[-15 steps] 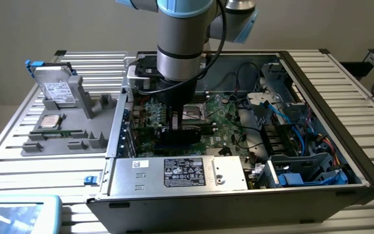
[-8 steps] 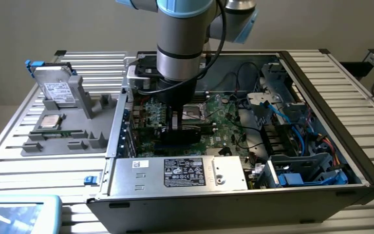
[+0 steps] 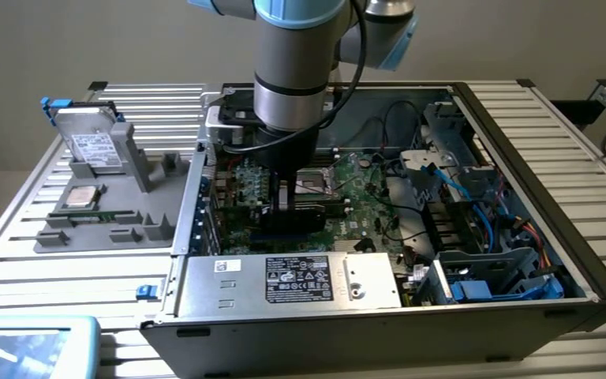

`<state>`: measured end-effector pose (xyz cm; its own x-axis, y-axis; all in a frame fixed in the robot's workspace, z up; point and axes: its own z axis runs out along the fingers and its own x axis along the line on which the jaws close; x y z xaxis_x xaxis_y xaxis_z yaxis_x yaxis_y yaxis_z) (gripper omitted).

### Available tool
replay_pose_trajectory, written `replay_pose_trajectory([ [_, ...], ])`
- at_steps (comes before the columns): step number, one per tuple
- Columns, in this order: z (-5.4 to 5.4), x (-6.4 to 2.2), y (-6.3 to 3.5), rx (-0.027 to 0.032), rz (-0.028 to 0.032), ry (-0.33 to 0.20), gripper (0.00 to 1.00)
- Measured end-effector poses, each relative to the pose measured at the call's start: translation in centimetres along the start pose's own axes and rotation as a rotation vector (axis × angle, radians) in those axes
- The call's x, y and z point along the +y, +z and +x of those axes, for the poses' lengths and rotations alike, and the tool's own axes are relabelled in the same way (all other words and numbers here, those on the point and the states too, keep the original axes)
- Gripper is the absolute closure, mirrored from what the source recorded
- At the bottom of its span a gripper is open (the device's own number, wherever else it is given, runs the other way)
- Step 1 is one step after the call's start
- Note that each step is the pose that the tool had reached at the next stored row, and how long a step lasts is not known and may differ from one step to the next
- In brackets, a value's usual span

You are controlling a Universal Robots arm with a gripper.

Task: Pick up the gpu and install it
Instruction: 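Insert the gpu into the slot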

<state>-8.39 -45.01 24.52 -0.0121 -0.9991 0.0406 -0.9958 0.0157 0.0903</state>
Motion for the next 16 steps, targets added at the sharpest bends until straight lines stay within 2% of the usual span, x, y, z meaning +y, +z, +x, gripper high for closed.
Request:
replay_pose_trajectory([
  [16,0.1,0.0,0.01,0.0,0.0,-0.001,0.72],
])
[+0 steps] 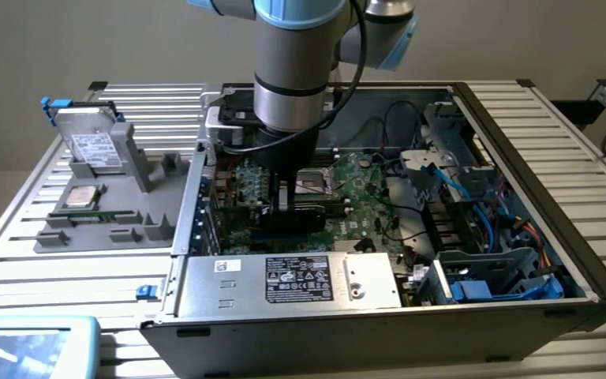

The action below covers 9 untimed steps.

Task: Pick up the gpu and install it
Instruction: 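Insert the gpu into the slot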

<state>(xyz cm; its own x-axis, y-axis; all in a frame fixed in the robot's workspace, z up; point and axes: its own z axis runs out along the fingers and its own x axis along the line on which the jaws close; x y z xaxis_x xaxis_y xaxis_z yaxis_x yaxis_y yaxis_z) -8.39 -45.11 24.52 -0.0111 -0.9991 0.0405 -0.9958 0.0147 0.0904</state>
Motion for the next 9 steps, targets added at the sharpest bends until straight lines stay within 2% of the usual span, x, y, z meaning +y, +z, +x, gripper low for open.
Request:
replay_pose_trajectory([
  [3,0.0,0.0,0.0,-0.0007,0.0001,-0.001,0.72],
  [9,0.06,-0.01,0.0,-0.0074,0.0004,-0.013,0.72],
])
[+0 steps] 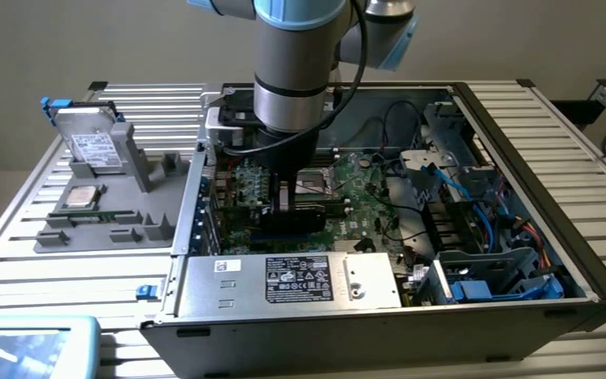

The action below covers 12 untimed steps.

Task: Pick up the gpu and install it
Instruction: 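Insert the gpu into the slot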

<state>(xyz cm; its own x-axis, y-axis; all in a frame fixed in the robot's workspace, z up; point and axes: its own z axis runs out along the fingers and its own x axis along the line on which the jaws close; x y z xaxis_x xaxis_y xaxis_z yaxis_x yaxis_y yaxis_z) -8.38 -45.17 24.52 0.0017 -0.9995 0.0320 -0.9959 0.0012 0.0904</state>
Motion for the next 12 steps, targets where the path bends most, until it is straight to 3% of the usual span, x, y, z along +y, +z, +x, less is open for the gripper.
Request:
replay_pose_trajectory([
  [12,0.05,0.01,-0.03,-0.0004,0.0001,-0.001,0.72],
])
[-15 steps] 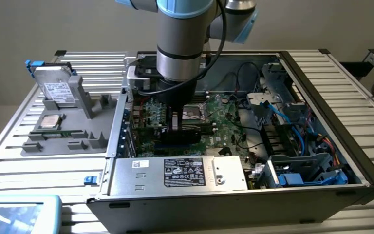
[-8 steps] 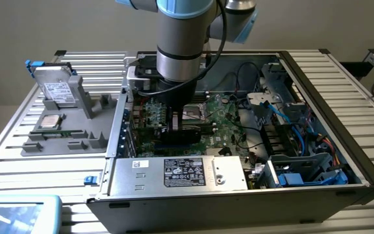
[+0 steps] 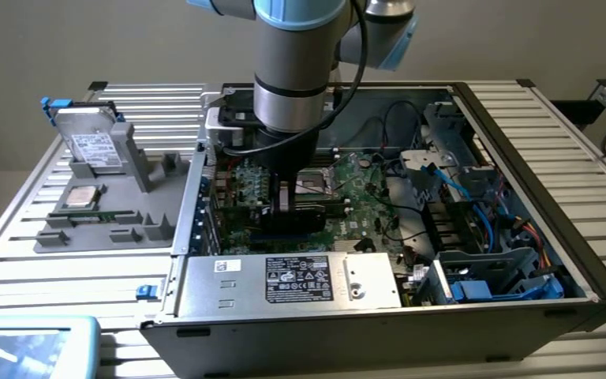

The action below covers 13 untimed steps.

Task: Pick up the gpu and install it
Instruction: 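Insert the gpu into the slot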

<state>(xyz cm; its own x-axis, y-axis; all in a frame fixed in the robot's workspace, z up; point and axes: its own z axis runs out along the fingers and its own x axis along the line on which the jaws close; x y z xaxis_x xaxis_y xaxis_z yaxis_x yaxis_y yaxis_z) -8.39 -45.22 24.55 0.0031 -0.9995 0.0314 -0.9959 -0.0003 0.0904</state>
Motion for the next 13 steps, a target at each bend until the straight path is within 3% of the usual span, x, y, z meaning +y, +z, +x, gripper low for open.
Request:
replay_pose_trajectory([
  [10,0.0,0.0,0.0,0.0,0.0,0.0,0.72],
  [13,0.19,-0.01,0.02,-0.0032,0.0001,-0.001,0.72],
])
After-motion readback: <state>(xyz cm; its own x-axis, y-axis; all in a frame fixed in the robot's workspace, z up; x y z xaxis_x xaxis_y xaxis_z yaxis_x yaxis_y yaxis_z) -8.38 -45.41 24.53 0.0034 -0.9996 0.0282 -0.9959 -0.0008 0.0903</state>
